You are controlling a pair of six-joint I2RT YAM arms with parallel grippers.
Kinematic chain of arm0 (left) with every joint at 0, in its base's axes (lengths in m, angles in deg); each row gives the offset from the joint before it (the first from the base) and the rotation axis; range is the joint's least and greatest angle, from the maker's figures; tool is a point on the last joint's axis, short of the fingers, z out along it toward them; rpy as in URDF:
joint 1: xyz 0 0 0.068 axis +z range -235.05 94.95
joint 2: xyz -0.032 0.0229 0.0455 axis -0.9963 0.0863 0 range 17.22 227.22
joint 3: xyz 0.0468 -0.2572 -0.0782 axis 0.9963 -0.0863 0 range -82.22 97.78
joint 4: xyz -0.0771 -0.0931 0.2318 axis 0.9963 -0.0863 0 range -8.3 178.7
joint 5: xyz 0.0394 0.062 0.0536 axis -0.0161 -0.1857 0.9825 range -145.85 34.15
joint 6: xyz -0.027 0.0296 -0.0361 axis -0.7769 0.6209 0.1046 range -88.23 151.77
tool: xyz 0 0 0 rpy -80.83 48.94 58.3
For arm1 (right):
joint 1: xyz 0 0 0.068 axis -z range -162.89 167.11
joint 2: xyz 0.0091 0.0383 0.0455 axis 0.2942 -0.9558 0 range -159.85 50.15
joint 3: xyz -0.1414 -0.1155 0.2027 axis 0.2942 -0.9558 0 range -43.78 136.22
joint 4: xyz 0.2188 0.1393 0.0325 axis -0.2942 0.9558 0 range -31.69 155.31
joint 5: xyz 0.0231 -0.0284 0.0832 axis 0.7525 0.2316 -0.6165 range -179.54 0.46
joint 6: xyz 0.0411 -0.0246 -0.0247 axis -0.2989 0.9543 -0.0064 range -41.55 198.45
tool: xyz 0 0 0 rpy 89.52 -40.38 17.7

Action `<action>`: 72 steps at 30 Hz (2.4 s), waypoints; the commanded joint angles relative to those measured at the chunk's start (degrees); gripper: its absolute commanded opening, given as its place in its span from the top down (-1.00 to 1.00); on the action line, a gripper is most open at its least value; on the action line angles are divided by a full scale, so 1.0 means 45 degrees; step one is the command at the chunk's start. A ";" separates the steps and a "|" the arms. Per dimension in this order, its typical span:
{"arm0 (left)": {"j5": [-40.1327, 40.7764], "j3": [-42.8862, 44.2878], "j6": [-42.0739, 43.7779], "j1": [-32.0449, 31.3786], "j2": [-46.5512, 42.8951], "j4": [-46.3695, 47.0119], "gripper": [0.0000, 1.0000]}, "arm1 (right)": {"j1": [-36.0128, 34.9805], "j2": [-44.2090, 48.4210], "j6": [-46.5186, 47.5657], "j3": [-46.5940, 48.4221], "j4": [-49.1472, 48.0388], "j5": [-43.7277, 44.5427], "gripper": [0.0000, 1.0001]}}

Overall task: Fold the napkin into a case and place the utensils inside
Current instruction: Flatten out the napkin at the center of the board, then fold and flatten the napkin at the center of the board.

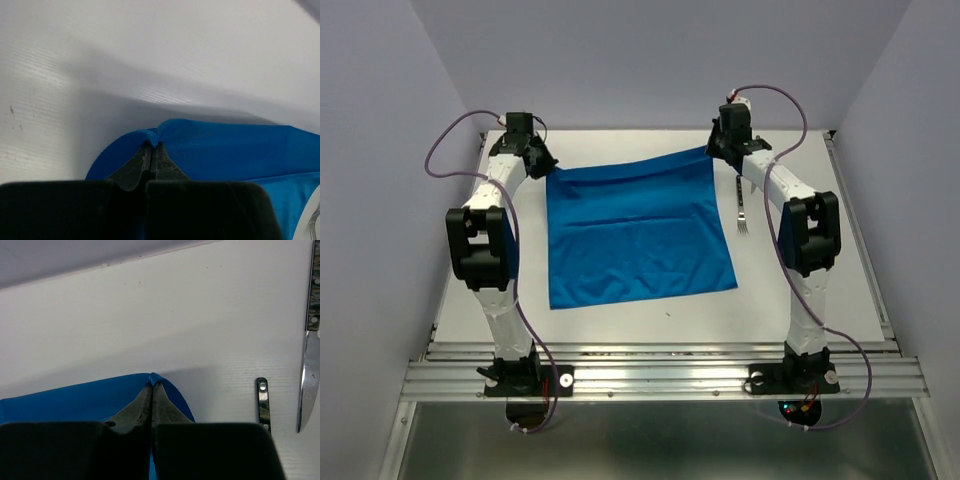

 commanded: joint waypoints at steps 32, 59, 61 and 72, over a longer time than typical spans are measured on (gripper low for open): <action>-0.1277 -1.1378 -0.0883 0.0241 -0.8838 0.1511 1.00 | -0.0270 0.9786 -0.3282 -1.3288 -0.1602 -0.4120 0.99; -0.0341 -1.1984 -0.1488 0.0241 -1.0189 -0.0657 1.00 | -0.0270 1.0688 -0.3595 -1.4674 -0.1132 -0.4256 0.99; -0.0340 -1.2179 -0.1644 0.0241 -1.0071 -0.0560 1.00 | -0.0270 1.0550 -0.3634 -1.4753 -0.1191 -0.4373 0.99; -0.0087 -1.2180 -0.1919 0.0241 -0.9777 -0.0539 1.00 | -0.0270 1.0589 -0.3771 -1.4988 -0.1250 -0.4355 0.99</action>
